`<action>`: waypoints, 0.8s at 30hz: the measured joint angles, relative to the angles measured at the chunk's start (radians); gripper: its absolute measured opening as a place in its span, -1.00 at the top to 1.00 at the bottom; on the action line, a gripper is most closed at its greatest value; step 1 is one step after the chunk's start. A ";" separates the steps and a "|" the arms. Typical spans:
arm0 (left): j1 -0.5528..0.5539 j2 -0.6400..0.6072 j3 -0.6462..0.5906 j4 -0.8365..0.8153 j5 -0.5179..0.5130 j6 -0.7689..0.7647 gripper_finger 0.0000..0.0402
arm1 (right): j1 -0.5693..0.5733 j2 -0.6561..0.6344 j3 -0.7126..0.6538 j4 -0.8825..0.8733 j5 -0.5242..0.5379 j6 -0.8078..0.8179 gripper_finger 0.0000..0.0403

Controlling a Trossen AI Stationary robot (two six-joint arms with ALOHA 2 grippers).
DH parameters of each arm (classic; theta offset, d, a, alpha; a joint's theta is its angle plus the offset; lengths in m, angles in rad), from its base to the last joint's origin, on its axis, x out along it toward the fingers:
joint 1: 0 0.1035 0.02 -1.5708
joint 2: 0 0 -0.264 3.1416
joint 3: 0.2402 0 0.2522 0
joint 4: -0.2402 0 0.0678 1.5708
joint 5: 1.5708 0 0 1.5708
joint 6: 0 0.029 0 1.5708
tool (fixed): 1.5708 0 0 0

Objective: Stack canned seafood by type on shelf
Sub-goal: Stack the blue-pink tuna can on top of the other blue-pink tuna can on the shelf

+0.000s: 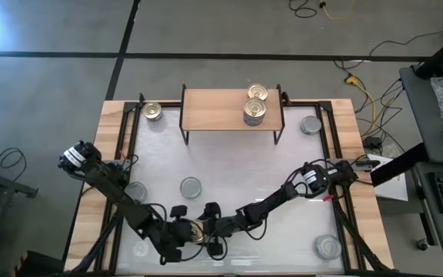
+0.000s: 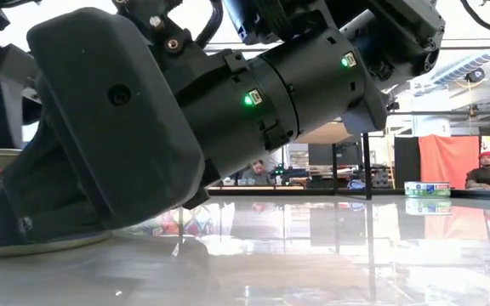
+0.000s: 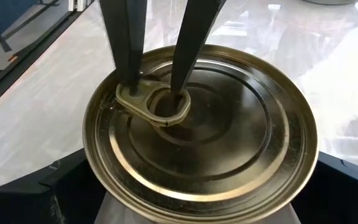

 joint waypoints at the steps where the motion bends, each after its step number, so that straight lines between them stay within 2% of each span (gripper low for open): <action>1: 0.002 0.001 0.000 0.012 -0.007 0.003 0.62 | 0.000 0.000 0.000 0.000 0.000 0.001 -0.99; 7: 0.014 0.004 -0.002 0.066 -0.022 0.030 0.62 | -0.004 0.000 0.000 0.005 0.003 0.010 -0.90; 13: 0.024 -0.021 0.007 0.068 -0.022 0.070 0.62 | -0.009 -0.008 0.003 0.000 -0.059 0.022 -0.84; 16: 0.025 -0.080 0.047 -0.013 -0.030 0.110 0.62 | -0.012 -0.044 0.007 -0.068 -0.097 0.033 -0.83; 21: 0.022 -0.236 0.160 -0.292 -0.065 0.173 0.62 | -0.004 -0.118 0.002 -0.280 -0.163 0.019 -0.83; 24: 0.012 -0.342 0.199 -0.343 -0.084 0.216 0.62 | 0.002 -0.200 -0.001 -0.399 -0.212 0.005 -0.83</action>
